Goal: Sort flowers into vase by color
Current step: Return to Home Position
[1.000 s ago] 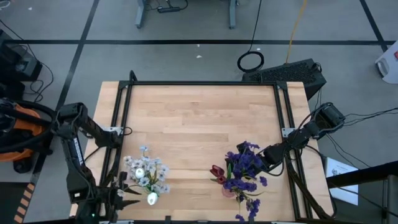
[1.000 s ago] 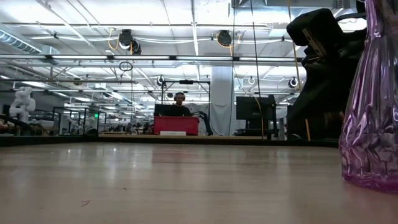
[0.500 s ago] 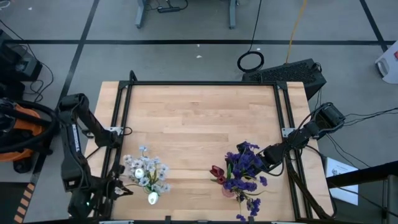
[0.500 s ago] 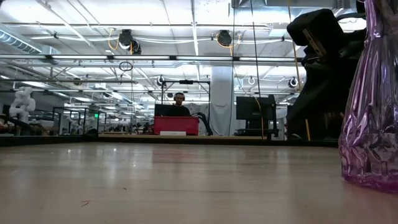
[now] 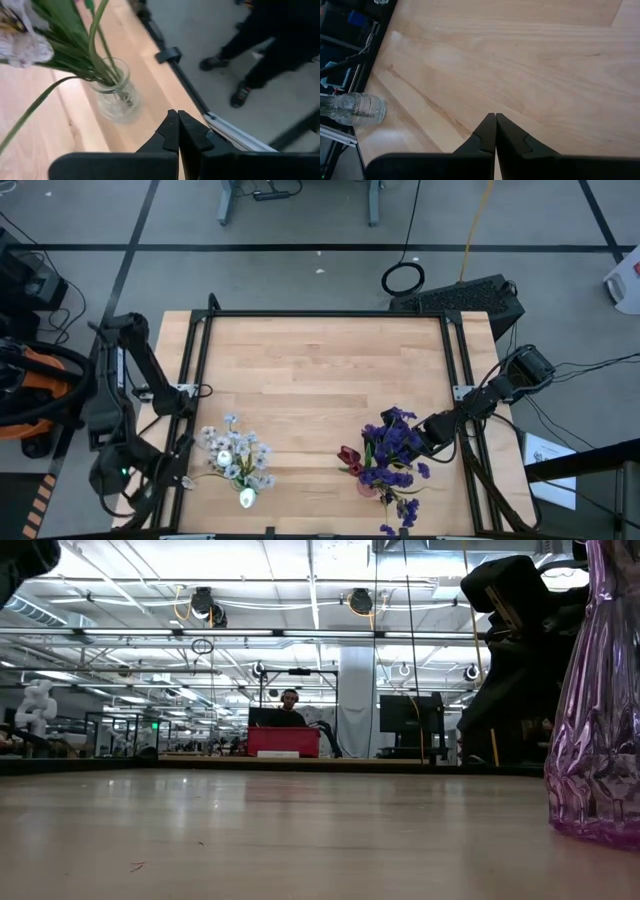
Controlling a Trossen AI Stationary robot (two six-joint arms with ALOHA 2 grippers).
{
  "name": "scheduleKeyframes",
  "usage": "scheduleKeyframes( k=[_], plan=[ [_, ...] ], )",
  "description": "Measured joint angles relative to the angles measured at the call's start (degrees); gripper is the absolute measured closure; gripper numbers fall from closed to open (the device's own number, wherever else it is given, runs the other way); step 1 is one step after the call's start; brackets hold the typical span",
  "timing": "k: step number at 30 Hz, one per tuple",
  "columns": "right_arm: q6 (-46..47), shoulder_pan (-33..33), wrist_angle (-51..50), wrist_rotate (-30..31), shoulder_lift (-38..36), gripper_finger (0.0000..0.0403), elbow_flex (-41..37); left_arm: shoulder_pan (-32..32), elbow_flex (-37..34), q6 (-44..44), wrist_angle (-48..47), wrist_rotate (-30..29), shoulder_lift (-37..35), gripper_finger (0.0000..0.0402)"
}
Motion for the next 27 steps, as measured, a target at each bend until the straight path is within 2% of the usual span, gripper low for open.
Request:
scheduleKeyframes(
  k=[4, 14, 18, 24, 27],
  plan=[
    [0.3, 0.0, 0.0, 0.7, 0.0, 0.0403, 0.0, 0.0, 0.0, 1.0, -2.3, 1.3, -4.1, 0.0401],
    [1.7, -1.4, 0.0, 2.6, 0.0, 0.0403, 0.0, 0.0, 0.0, 0.7, -16.0, 2.1, -12.8, 0.0401],
    [1.9, -2.2, 0.0, 2.6, 0.0, 0.0403, 0.0, 0.3, 0.0, -0.4, -20.3, -1.0, -15.3, 0.0401],
    [0.2, -3.0, 0.0, 2.3, 0.0, 0.0403, 0.0, 3.7, 0.0, -10.2, -32.6, -5.4, -17.0, 0.0401],
    [-1.5, -3.3, 0.0, 2.3, 0.0, 0.0403, 0.0, 6.3, 0.0, -14.5, -36.7, -11.4, -17.3, 0.0401]
  ],
)
